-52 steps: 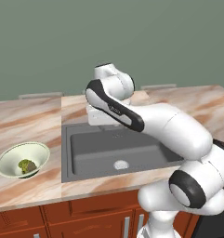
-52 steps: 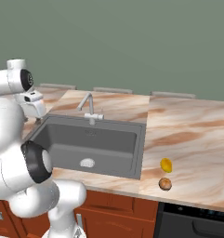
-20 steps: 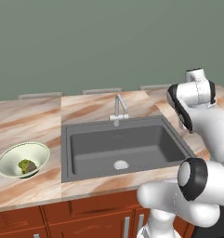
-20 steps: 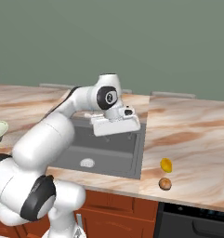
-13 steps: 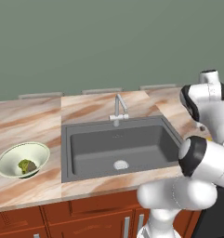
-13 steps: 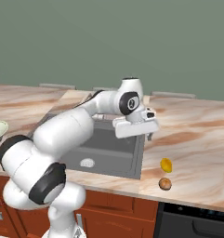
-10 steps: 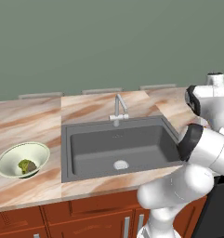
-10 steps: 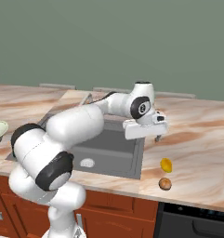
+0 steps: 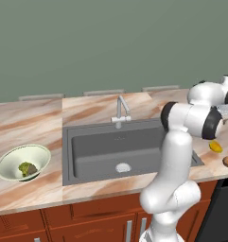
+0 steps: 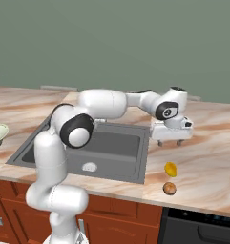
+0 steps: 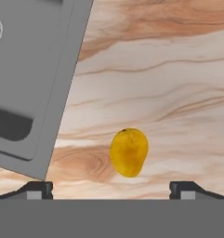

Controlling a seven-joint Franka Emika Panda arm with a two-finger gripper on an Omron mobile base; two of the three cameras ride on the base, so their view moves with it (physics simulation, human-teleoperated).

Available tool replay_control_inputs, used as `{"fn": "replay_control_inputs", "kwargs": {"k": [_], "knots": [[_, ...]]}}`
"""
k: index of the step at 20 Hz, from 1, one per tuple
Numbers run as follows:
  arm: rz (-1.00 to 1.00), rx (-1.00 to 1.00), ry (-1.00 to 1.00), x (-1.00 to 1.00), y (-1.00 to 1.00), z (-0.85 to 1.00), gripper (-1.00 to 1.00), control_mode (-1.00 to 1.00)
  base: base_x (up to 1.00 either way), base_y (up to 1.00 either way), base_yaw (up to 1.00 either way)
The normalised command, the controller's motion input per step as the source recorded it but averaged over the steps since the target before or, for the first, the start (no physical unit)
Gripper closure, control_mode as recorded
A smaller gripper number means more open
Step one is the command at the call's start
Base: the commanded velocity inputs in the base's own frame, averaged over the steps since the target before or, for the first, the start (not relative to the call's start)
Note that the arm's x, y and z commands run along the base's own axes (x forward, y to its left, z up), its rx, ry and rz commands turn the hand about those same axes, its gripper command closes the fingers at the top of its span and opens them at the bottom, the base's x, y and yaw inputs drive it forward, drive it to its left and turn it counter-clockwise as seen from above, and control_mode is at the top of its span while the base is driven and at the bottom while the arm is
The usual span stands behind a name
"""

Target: There is a mixed pile of frozen fruits and vegetables on the counter. Locate all the frozen vegetables and place the items in a bowl on the counter. Take all the frozen fruits and defrost them in a running sink.

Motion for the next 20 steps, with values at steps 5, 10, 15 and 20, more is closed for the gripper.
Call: {"fn": "replay_control_inputs", "kwargs": {"k": [5,10,15,20], "knots": [[-0.08,-0.01,0.01,-0.02,-0.26,-0.27,-1.0,-1.0,0.0,0.0,0.0],[-0.15,-0.1,0.01,-0.05,0.03,-0.39,-1.0,-1.0,0.0,0.0,0.0],[-0.18,-0.2,0.0,-0.43,0.78,-0.66,-1.0,-1.0,0.0,0.0,0.0],[-0.14,-0.17,0.0,-0.22,0.85,-0.71,-1.0,-1.0,0.0,0.0,0.0]]}}
